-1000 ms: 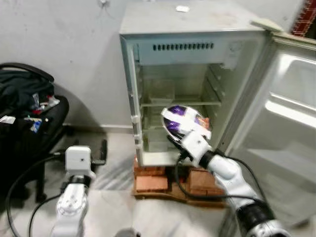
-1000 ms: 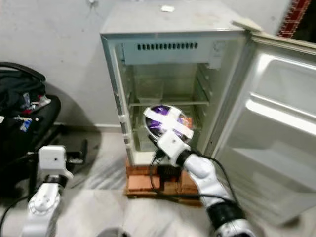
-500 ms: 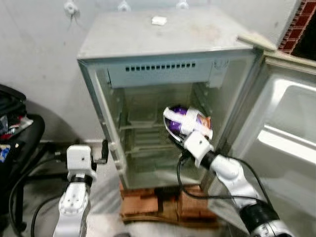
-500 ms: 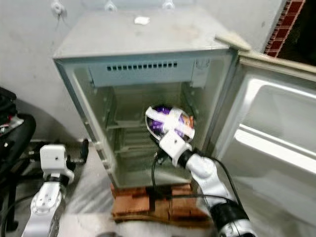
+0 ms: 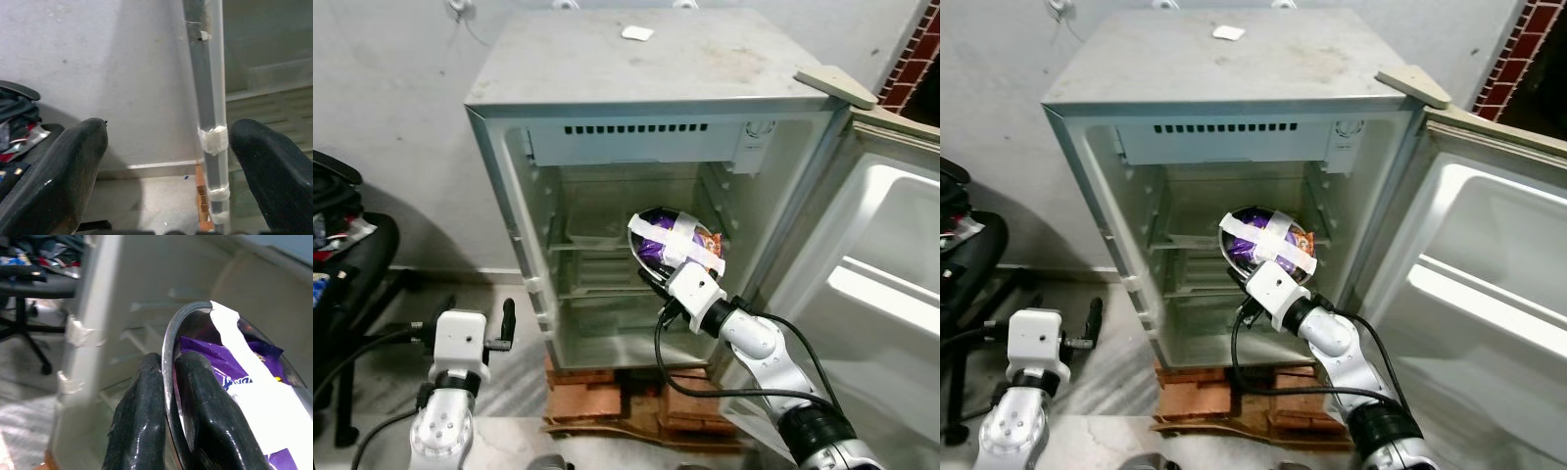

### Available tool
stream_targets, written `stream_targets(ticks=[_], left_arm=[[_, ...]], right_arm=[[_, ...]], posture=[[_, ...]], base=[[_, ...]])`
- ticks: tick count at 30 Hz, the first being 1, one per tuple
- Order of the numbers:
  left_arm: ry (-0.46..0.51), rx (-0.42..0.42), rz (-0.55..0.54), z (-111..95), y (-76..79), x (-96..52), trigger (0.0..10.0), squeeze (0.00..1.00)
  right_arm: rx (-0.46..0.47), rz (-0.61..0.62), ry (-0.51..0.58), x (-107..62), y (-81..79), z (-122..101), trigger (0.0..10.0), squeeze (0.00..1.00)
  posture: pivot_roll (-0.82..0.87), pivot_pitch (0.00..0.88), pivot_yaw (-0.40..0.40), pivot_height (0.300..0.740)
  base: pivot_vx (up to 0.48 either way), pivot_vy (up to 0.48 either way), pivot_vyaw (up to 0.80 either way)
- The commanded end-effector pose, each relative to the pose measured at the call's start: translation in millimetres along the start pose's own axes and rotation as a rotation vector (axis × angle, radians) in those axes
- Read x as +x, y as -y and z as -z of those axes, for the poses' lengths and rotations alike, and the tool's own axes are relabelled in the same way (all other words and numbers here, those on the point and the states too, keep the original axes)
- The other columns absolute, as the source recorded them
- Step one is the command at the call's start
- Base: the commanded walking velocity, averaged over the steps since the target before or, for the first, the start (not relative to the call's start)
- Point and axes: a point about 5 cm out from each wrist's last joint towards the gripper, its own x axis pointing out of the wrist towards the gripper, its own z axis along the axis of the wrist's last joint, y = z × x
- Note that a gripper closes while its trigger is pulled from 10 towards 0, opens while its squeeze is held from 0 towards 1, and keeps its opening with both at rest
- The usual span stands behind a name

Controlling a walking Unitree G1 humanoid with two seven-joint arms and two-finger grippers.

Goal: Restocking fridge

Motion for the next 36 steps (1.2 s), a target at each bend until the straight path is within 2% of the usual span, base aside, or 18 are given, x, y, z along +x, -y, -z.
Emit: stream_targets(ticks=[1, 5, 9, 14, 23, 30, 36], left_arm=[[0.004, 0.01, 0.001, -3.4, 0.6, -6.2, 10.0, 0.0], [-0.007, 0.01, -0.024, -2.1, -3.0, -13.8, 10.0, 0.0], [-0.007, 0.012, -0.026, -3.4, -3.2, -16.4, 10.0, 0.0], [-0.016, 0.009, -0.022, -4.3, -3.4, -21.4, 10.0, 0.0], [-0.025, -0.002, -0.005, -2.9, -0.8, -18.4, 10.0, 0.0], [-0.027, -0.009, -0.006, -4.2, 0.3, -17.1, 10.0, 0.0], [-0.04, -0.005, -0.031, -1.9, -2.3, -19.6, 10.0, 0.0]], right_arm=[[-0.022, 0.008, 0.014, 3.4, 5.7, -4.1, 10.0, 0.0], [-0.051, -0.023, 0.007, 9.0, 7.7, -5.0, 10.0, 0.0], [-0.052, 0.011, -0.016, 17.9, 17.6, -5.6, 10.0, 0.0], [-0.042, 0.058, -0.048, 19.0, 26.2, -2.2, 10.0, 0.0], [-0.035, 0.051, -0.057, 12.0, 19.6, 5.3, 10.0, 0.0], [-0.053, 0.037, -0.044, 13.8, 19.0, 3.3, 10.0, 0.0], [-0.084, 0.033, -0.053, 20.8, 22.8, 1.5, 10.0, 0.0]], posture=[[0.08, 0.078, -0.003, 0.74], [0.1, 0.087, -0.009, 0.74], [0.11, 0.094, -0.013, 0.74], [0.11, 0.097, -0.016, 0.74], [0.1, 0.096, -0.014, 0.74], [0.1, 0.109, -0.018, 0.74], [0.11, 0.12, -0.024, 0.74]], base=[[0.0, 0.0, 0.0], [0.0, 0.0, 0.0], [0.0, 0.0, 0.0], [0.0, 0.0, 0.0], [0.265, 0.0, 0.0], [0.272, 0.0, 0.0], [0.0, 0.0, 0.0]])
